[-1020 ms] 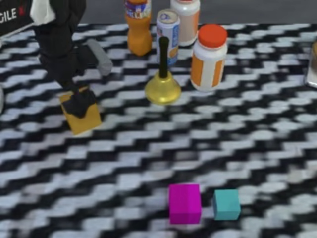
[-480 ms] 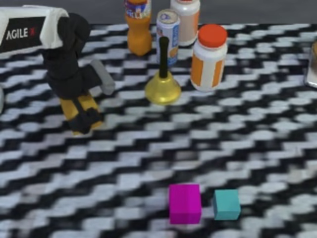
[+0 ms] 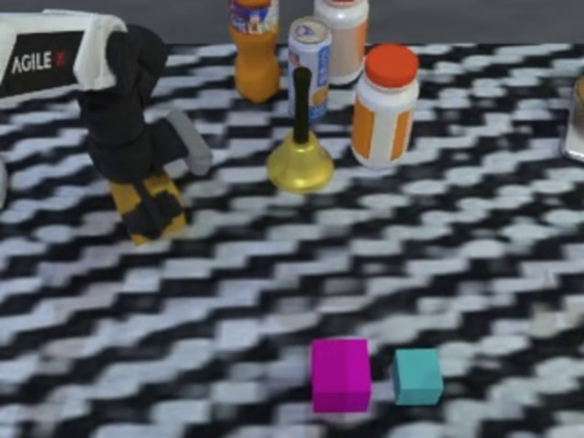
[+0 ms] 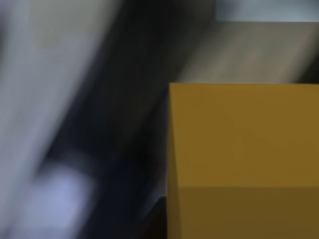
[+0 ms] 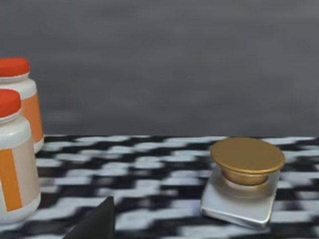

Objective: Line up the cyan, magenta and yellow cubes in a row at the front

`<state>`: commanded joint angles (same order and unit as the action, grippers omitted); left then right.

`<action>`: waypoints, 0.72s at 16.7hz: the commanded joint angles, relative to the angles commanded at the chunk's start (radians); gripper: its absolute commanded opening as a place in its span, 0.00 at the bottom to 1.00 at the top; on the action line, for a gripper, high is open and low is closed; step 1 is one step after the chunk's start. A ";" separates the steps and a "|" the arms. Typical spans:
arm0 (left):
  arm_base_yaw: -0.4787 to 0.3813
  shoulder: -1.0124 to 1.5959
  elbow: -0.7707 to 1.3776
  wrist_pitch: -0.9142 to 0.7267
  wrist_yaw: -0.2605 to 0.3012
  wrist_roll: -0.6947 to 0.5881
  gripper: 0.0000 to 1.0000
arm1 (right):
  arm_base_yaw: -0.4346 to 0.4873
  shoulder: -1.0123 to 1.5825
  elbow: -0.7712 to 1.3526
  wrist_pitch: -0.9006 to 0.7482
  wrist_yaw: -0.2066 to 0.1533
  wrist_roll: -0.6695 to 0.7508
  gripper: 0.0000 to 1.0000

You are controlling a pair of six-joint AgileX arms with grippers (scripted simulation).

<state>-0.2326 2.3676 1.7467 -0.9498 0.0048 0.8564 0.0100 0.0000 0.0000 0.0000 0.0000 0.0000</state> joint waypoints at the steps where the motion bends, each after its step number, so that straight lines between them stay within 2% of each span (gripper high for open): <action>1: 0.000 0.000 0.000 0.000 0.000 0.000 0.32 | 0.000 0.000 0.000 0.000 0.000 0.000 1.00; 5: 0.000 0.000 0.000 0.000 0.000 0.000 0.02 | 0.000 0.000 0.000 0.000 0.000 0.000 1.00; 12: 0.000 0.000 0.000 0.000 0.000 0.000 0.00 | 0.000 0.000 0.000 0.000 0.000 0.000 1.00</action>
<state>-0.2326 2.3676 1.7467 -0.9498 0.0048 0.8564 0.0100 0.0000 0.0000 0.0000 0.0000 0.0000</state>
